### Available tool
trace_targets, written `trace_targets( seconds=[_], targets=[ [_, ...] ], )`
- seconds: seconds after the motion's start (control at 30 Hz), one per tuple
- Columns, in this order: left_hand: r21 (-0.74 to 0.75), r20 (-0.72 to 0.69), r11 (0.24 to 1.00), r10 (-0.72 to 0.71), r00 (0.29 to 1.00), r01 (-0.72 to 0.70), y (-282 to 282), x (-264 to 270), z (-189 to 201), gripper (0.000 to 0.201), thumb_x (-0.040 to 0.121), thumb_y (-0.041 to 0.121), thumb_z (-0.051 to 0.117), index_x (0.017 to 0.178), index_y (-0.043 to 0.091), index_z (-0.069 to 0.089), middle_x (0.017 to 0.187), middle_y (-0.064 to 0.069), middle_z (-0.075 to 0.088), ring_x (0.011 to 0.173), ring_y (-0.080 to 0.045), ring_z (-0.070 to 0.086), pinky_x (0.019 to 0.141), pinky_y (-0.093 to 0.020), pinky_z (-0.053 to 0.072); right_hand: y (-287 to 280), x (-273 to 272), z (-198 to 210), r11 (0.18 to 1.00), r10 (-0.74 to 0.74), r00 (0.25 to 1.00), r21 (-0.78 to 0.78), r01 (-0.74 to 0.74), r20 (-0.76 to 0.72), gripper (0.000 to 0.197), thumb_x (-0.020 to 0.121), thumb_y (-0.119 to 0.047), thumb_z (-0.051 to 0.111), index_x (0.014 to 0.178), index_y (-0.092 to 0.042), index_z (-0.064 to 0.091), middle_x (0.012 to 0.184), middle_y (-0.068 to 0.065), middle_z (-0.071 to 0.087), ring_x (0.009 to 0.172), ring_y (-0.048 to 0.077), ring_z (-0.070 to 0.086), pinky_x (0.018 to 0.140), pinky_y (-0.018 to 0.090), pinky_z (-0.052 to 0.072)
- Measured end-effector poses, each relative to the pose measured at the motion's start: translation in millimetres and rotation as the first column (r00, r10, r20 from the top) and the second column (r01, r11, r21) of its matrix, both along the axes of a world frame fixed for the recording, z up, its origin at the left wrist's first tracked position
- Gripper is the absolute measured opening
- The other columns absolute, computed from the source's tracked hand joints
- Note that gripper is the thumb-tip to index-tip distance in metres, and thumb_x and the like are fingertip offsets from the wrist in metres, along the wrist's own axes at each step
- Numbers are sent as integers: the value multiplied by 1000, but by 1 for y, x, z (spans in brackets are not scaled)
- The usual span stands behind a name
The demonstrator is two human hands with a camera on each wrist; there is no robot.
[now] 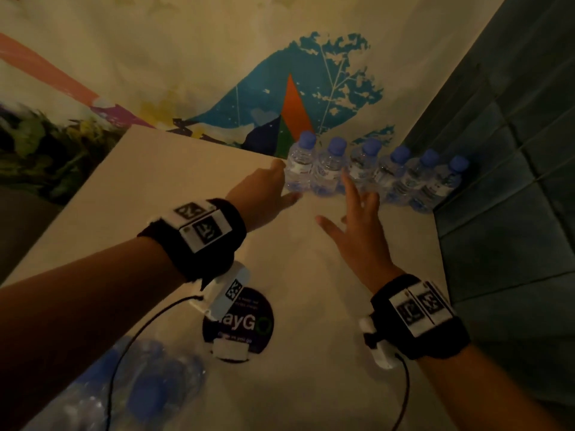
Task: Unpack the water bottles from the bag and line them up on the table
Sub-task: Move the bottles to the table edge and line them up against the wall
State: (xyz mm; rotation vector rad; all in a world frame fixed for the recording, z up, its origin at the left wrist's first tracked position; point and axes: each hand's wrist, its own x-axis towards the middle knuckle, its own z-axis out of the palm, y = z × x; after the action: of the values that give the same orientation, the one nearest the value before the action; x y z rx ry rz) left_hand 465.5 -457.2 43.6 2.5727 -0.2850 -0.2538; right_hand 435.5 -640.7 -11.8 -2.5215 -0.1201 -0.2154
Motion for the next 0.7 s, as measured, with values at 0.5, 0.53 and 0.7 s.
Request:
trace_targets(
  seconds=[0.5, 0.53, 0.7],
  targets=[
    [86, 115, 995, -59, 992, 49, 92, -180, 132, 56, 87, 48, 52, 132, 18, 35, 115, -11, 64, 101, -25, 60, 87, -42, 50, 19, -191, 66, 985, 167, 970, -17, -173, -174, 78, 79, -42, 66, 143, -34, 21, 127, 4, 32, 89, 10, 52, 69, 25, 49],
    [62, 95, 998, -35, 995, 29, 98, -194, 134, 56, 86, 48, 52, 132, 20, 35, 119, -10, 63, 105, -23, 59, 89, -39, 49, 23, -201, 68, 981, 189, 964, -9, -194, -188, 78, 79, -42, 65, 143, -35, 21, 127, 3, 32, 90, 10, 52, 70, 25, 49],
    [-7, 6, 997, 73, 997, -73, 135, -274, 99, 54, 81, 58, 47, 128, 35, 32, 122, -2, 62, 98, -12, 59, 81, -26, 45, 52, -244, 57, 947, 322, 910, 84, -311, -263, 76, 80, -45, 63, 142, -41, 18, 126, -3, 32, 90, 3, 52, 74, 12, 45]
  ],
)
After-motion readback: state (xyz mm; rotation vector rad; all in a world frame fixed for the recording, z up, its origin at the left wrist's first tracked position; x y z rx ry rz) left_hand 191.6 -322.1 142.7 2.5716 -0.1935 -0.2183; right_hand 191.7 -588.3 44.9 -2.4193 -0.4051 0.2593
